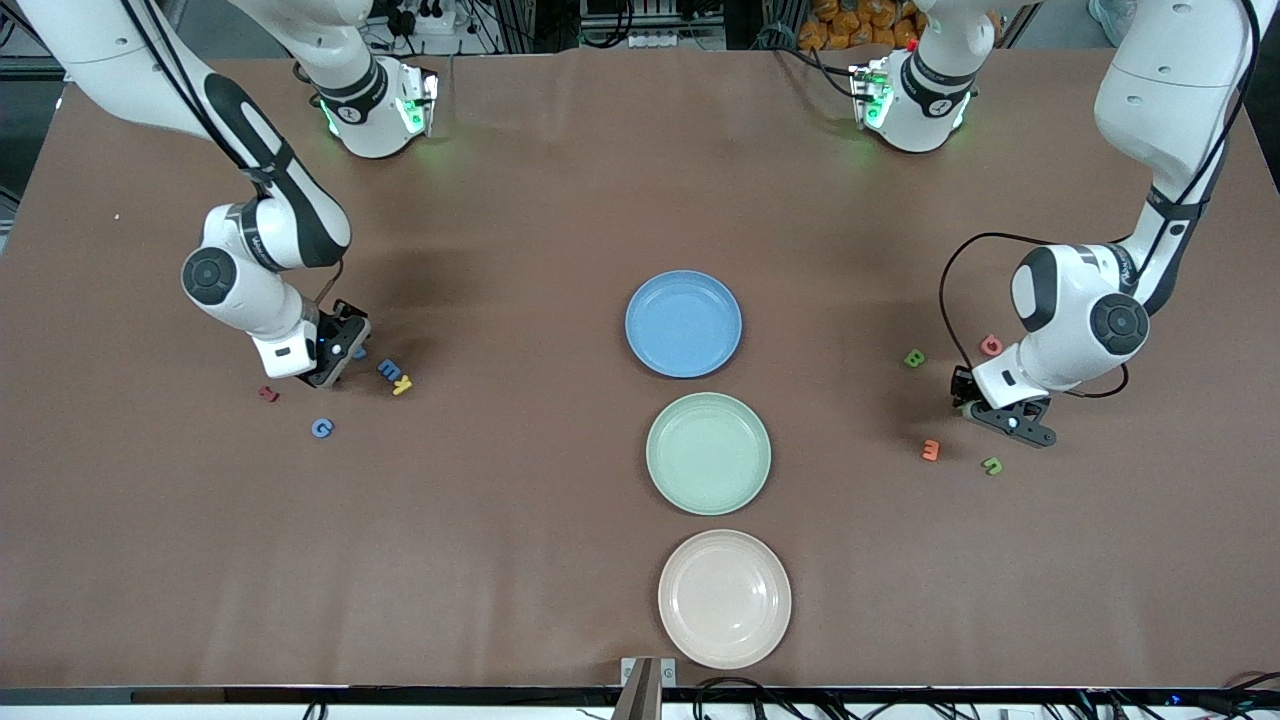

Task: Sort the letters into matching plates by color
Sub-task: 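Grasp the blue a with the right gripper while the left gripper lifts Z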

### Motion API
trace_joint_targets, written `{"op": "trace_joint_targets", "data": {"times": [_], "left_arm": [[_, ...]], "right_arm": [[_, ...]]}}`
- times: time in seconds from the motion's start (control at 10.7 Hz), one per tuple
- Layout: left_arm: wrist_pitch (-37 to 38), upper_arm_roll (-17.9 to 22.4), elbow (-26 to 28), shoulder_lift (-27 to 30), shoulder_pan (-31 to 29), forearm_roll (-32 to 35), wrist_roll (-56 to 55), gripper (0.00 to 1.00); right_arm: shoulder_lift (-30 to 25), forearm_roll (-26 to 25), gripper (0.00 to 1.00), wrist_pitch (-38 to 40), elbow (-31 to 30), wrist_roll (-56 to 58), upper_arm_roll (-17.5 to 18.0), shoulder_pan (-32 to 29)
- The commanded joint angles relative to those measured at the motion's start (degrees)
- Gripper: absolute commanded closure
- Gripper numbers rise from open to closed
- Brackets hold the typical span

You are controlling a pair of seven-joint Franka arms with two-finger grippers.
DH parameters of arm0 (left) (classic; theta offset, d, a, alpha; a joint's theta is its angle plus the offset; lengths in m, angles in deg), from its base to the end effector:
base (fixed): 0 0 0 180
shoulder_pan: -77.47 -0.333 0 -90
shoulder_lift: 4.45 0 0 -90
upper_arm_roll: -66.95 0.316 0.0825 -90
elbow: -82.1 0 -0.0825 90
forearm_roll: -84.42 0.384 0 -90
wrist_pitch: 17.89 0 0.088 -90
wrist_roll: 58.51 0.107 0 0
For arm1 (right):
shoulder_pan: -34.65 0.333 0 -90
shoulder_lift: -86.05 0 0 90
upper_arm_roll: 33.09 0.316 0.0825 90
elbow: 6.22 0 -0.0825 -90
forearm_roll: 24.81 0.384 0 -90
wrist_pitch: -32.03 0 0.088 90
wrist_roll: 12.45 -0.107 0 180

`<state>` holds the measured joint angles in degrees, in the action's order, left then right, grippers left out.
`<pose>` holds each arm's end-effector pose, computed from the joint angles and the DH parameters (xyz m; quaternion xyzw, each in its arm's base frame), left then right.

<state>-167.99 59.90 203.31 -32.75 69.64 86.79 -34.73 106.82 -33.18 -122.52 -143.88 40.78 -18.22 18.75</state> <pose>0.5780 0.0064 0.1791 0.9776 -0.2095 0.0112 0.0166 0.4896 0.0034 0.1662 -0.8697 -0.4927 0.0149 0.0258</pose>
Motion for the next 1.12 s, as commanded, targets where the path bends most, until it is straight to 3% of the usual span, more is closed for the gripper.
{"op": "trace_joint_targets", "data": {"times": [0.0, 0.09, 0.47, 0.75, 1.02], "left_arm": [[-0.4, 0.1, -0.1, -0.7, 1.1, 1.0, -1.6, 1.0], [-0.4, 0.0, -0.7, -0.6, 1.2, 1.0, -1.6, 1.0], [3.7, -4.8, -5.1, 1.6, 1.7, 0.9, -8.2, 1.0], [13.1, -4.9, -14.1, 1.7, 7.1, 1.0, -16.2, 1.0], [13.4, -4.9, -19.9, -0.1, 13.3, 1.0, -20.7, 1.0]], "right_arm": [[0.3, -1.5, 0.05, -2.1, -1.2, 0.3, 0.7, -0.7], [0.4, -1.4, 0.07, -2.3, -1.3, 0.3, 0.7, -0.7], [0.3, -1.9, 0.33, -2.4, -1.2, 1.0, 0.7, -0.6], [0.3, -2.4, 0.41, -2.5, -1.2, 1.2, 0.7, -0.6], [0.8, -2.5, 0.51, -3.1, -1.2, 1.2, 0.7, -0.6]]}}
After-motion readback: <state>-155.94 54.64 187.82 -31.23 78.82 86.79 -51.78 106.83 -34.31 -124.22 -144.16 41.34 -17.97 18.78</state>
